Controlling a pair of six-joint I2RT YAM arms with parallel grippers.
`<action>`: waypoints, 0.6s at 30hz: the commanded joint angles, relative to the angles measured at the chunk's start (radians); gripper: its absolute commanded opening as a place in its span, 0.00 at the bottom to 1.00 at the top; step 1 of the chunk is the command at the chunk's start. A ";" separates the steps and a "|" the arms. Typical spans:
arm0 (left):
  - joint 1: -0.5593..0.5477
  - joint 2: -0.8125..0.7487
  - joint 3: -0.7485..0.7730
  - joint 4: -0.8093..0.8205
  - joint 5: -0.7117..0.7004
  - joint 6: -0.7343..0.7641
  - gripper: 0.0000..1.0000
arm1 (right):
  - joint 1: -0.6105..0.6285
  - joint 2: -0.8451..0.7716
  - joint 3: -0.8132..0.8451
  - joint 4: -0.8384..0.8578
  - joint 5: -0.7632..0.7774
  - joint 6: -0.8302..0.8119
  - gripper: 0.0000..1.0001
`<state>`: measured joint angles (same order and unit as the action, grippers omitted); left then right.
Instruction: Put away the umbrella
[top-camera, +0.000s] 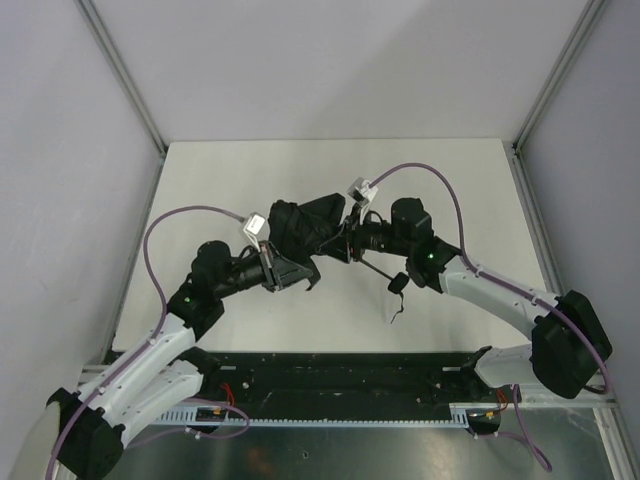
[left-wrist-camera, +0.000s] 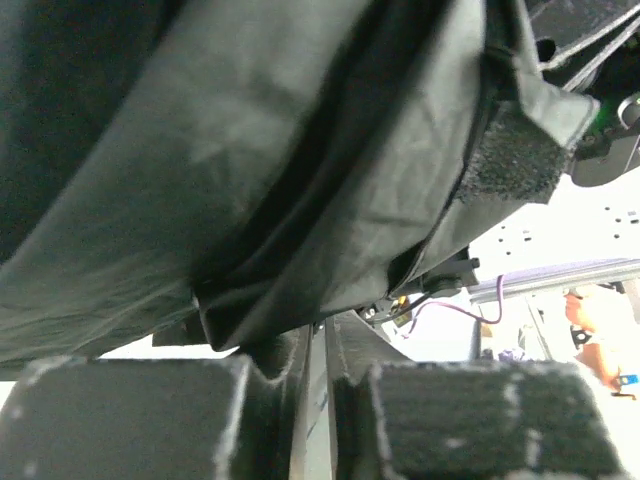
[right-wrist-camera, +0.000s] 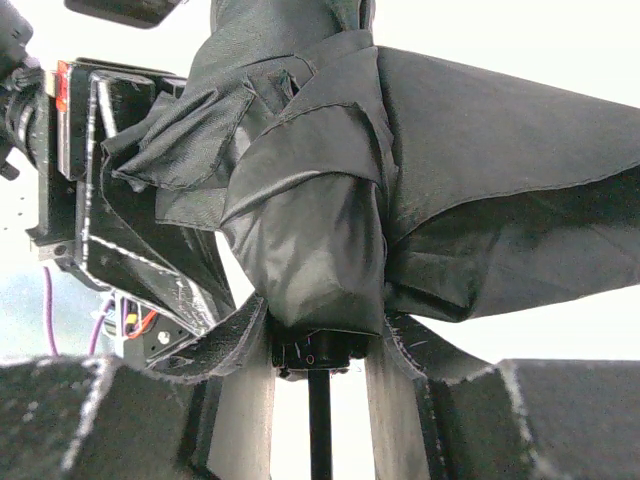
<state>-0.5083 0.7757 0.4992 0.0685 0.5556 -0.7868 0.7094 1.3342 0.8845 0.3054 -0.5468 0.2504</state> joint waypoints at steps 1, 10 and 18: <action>-0.008 0.009 -0.016 0.086 0.024 0.009 0.04 | -0.008 -0.058 0.031 0.088 -0.024 0.037 0.00; 0.001 0.041 -0.001 -0.157 0.093 0.246 0.00 | -0.151 -0.066 0.043 0.052 -0.282 0.216 0.00; 0.004 0.166 0.089 -0.242 0.101 0.313 0.00 | -0.135 -0.116 0.045 -0.063 -0.370 0.205 0.00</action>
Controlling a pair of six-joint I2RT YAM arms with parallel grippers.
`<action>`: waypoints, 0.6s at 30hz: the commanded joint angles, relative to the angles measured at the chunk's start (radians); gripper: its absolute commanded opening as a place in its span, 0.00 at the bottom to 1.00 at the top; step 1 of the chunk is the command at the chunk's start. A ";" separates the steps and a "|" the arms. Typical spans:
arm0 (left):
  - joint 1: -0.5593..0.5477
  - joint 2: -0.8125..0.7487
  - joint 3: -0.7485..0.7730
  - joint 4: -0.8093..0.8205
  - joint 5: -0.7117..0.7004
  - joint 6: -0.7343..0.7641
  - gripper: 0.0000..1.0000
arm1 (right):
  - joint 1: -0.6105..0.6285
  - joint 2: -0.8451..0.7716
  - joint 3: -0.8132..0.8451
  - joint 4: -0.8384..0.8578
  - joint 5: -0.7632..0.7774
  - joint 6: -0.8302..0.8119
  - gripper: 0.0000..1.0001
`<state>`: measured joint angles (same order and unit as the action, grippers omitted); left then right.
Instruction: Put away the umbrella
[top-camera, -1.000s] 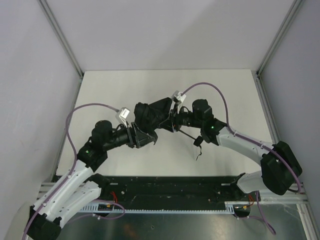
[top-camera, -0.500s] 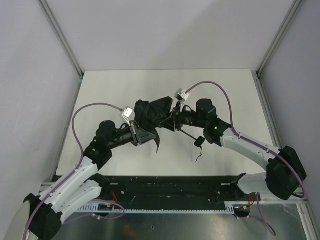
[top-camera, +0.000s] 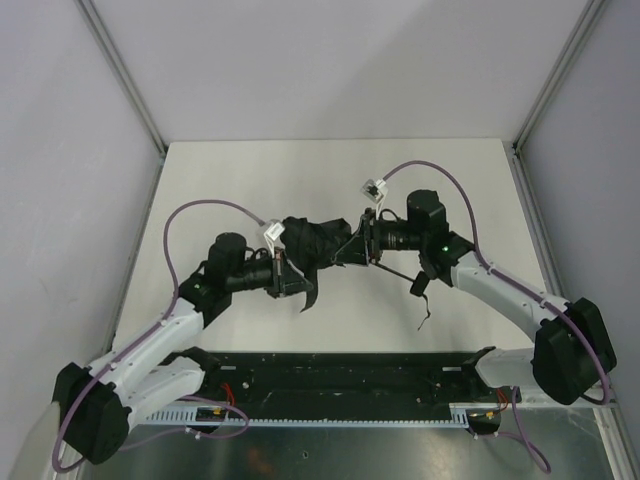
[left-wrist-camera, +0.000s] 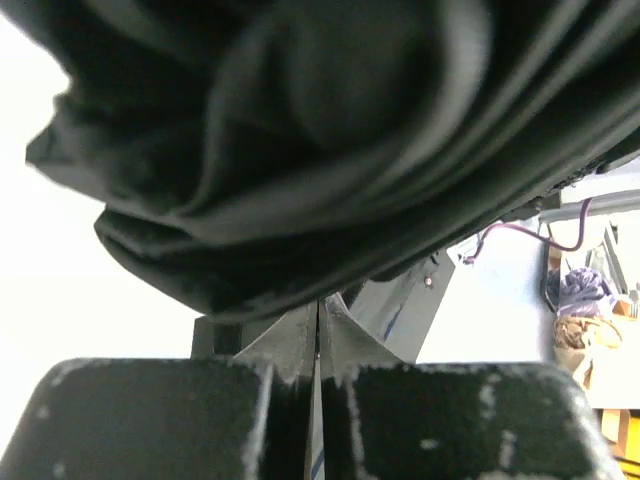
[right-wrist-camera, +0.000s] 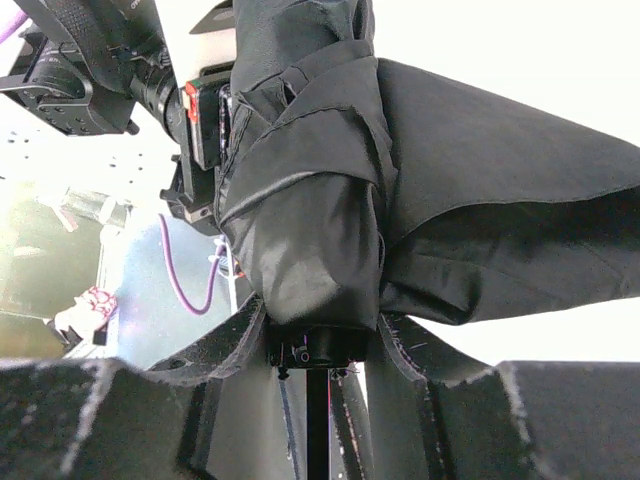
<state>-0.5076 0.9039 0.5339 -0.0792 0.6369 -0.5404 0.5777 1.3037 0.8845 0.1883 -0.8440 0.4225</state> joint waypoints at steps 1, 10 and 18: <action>0.006 0.051 0.059 -0.101 -0.002 0.064 0.00 | -0.001 -0.090 0.045 0.054 -0.076 0.037 0.00; 0.018 0.040 0.108 -0.171 -0.074 0.029 0.14 | 0.021 -0.134 0.044 -0.043 -0.002 -0.054 0.00; 0.027 -0.077 0.097 -0.182 -0.019 -0.010 0.47 | 0.057 -0.128 0.045 -0.041 0.210 -0.173 0.00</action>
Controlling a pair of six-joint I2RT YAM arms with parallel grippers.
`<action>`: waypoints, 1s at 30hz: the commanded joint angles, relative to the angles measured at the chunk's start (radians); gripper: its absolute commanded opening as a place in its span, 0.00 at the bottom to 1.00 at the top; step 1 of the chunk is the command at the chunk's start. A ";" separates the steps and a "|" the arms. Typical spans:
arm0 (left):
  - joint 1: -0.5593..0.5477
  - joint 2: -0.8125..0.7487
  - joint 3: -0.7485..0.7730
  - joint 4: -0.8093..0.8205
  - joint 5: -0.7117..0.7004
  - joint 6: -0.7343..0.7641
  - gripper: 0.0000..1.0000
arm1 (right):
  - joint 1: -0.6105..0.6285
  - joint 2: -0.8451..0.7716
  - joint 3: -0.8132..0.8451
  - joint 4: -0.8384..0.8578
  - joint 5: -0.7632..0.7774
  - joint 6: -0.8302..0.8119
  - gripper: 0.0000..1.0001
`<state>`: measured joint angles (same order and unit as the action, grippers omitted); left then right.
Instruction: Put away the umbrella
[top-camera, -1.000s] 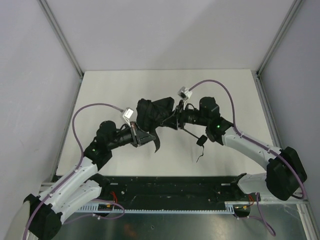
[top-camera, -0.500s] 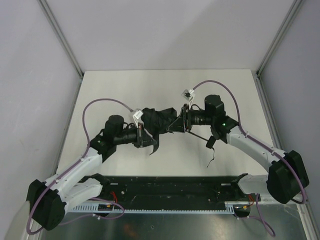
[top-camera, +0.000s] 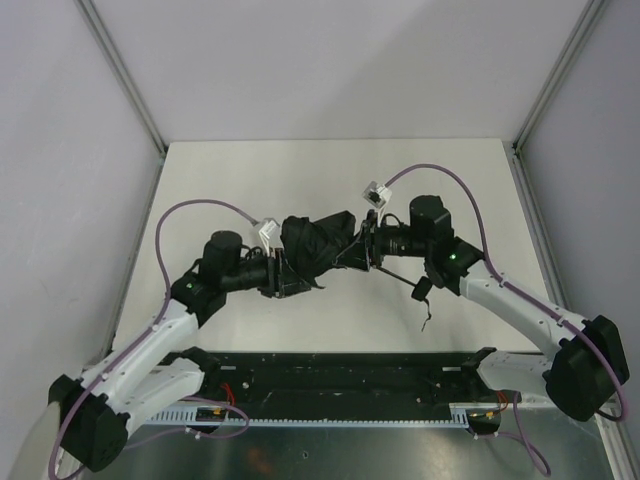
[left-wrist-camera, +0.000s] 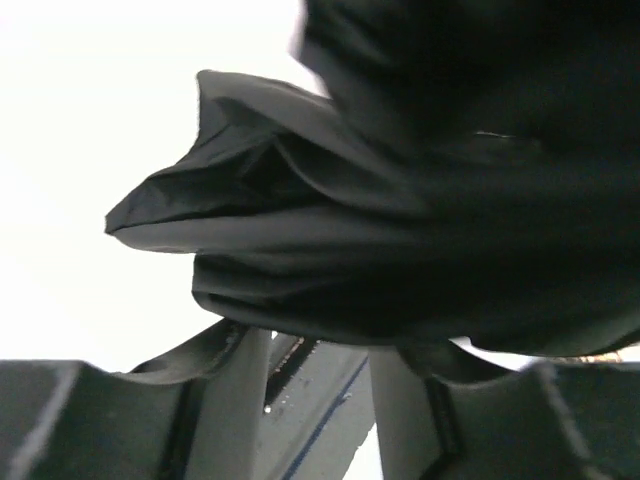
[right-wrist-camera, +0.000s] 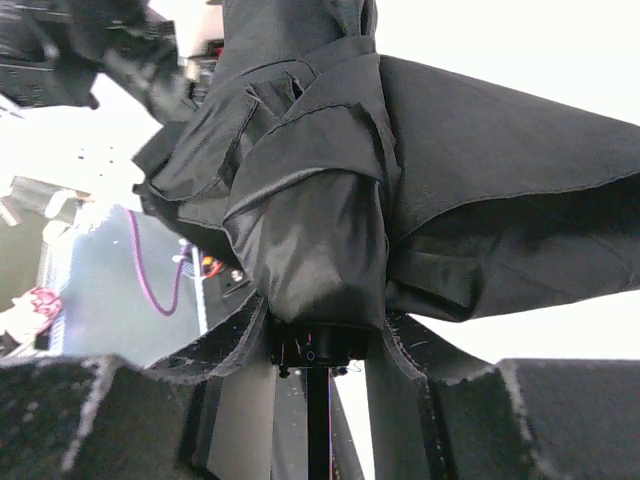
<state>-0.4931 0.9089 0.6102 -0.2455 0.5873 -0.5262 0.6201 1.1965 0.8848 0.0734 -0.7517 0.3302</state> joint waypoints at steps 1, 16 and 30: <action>0.018 -0.103 0.013 -0.018 0.031 -0.030 0.52 | 0.017 -0.019 0.045 0.074 0.148 -0.098 0.00; 0.053 -0.294 0.068 -0.061 0.044 -0.231 0.97 | -0.011 -0.001 0.043 0.039 0.468 -0.358 0.00; 0.027 0.086 0.417 -0.053 -0.067 -0.864 0.99 | 0.084 -0.032 0.039 0.041 0.622 -0.514 0.00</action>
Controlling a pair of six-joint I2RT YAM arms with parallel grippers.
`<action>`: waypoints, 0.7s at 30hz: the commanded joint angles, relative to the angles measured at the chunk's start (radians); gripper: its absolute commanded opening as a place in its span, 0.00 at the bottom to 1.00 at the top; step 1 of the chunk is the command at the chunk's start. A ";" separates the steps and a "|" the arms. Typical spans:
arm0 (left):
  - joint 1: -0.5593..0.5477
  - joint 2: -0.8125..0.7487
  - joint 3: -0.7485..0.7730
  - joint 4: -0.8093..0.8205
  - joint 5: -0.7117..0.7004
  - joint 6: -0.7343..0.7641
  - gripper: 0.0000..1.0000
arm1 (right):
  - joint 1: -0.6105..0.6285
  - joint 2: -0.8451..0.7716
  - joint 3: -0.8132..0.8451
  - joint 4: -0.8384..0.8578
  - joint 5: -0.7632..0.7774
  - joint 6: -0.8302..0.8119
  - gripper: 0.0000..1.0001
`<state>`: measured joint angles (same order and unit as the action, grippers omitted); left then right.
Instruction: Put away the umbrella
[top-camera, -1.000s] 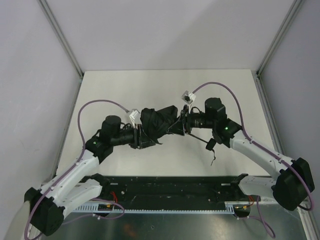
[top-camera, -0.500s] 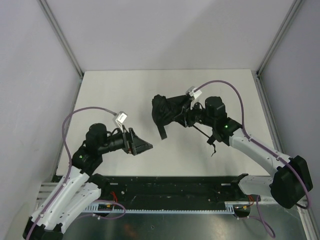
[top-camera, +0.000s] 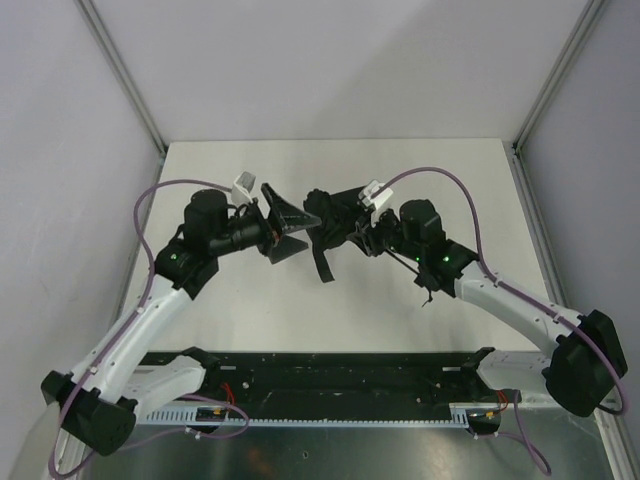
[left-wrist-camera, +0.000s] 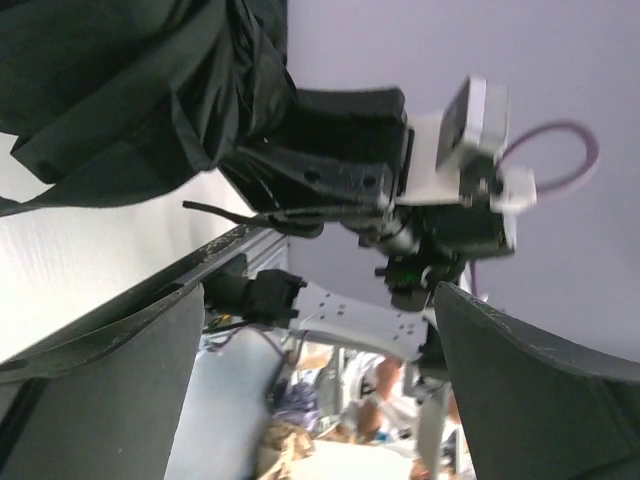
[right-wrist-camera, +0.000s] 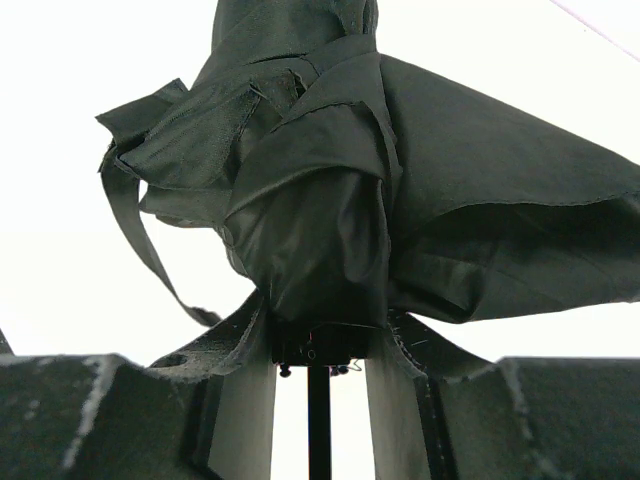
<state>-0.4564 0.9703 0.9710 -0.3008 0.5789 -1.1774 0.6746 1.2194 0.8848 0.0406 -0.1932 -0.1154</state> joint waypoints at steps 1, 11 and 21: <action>-0.011 0.036 0.064 0.003 -0.071 -0.227 0.99 | 0.037 -0.056 0.039 0.070 0.070 -0.076 0.00; 0.015 0.110 0.129 -0.096 -0.218 -0.080 0.99 | 0.092 -0.084 0.038 0.038 0.087 -0.126 0.00; 0.009 0.189 0.194 -0.230 -0.364 0.012 0.99 | 0.132 -0.095 0.040 0.030 0.100 -0.136 0.00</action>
<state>-0.4492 1.1275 1.1206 -0.4854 0.2718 -1.1984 0.7883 1.1698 0.8848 0.0048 -0.1120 -0.2256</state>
